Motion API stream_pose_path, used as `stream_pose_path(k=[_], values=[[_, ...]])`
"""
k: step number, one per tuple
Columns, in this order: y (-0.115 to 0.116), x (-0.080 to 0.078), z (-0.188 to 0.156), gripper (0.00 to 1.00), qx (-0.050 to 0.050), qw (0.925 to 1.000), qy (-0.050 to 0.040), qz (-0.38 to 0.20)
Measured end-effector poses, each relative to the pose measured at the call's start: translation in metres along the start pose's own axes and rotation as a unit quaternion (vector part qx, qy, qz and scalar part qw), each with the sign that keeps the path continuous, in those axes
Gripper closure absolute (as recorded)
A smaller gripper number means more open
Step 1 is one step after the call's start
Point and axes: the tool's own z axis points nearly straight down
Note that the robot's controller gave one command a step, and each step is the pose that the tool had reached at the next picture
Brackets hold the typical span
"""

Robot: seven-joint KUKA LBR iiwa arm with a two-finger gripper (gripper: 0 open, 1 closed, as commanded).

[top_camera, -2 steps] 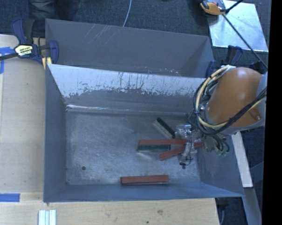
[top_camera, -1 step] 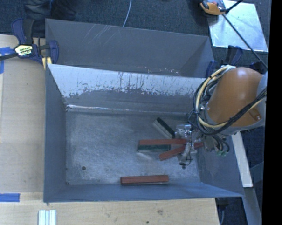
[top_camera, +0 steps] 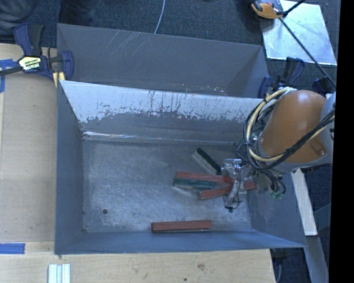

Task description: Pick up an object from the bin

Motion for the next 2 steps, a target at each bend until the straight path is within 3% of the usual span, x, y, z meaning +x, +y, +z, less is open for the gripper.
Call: stream_pose_path(k=[1, 2], values=[[-0.013, -0.043, 0.022, 1.0, 0.0, 0.9999, 0.0043, 0.012], [-0.014, -0.024, -0.07, 1.0, 0.0, 0.9998, 0.0021, 0.018]])
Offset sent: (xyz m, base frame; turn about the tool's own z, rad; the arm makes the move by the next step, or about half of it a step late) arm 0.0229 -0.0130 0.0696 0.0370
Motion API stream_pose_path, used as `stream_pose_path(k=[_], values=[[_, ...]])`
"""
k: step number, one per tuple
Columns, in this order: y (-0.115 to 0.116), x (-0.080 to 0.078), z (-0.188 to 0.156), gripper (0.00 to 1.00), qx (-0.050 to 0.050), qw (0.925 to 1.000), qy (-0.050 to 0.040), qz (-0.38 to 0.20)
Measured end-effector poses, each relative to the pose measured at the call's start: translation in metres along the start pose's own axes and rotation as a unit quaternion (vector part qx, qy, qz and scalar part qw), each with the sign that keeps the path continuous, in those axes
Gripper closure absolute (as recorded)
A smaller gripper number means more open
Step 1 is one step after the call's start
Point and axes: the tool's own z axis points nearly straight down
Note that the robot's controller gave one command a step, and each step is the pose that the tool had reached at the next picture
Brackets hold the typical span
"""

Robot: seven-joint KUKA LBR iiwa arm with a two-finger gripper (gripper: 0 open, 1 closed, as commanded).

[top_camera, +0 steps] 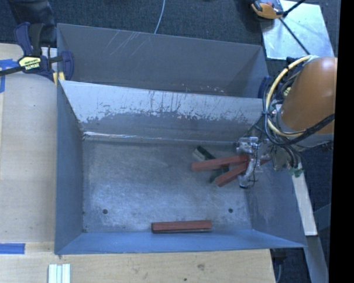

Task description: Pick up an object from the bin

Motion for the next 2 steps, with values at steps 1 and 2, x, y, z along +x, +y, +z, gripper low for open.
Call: stream_pose_path(k=[1, 2], values=[[0.0, 0.0, 0.0, 1.0, 0.0, 1.0, 0.0002, 0.0], [-0.007, -0.005, -0.066, 1.0, 0.0, 0.9984, 0.0024, -0.056]])
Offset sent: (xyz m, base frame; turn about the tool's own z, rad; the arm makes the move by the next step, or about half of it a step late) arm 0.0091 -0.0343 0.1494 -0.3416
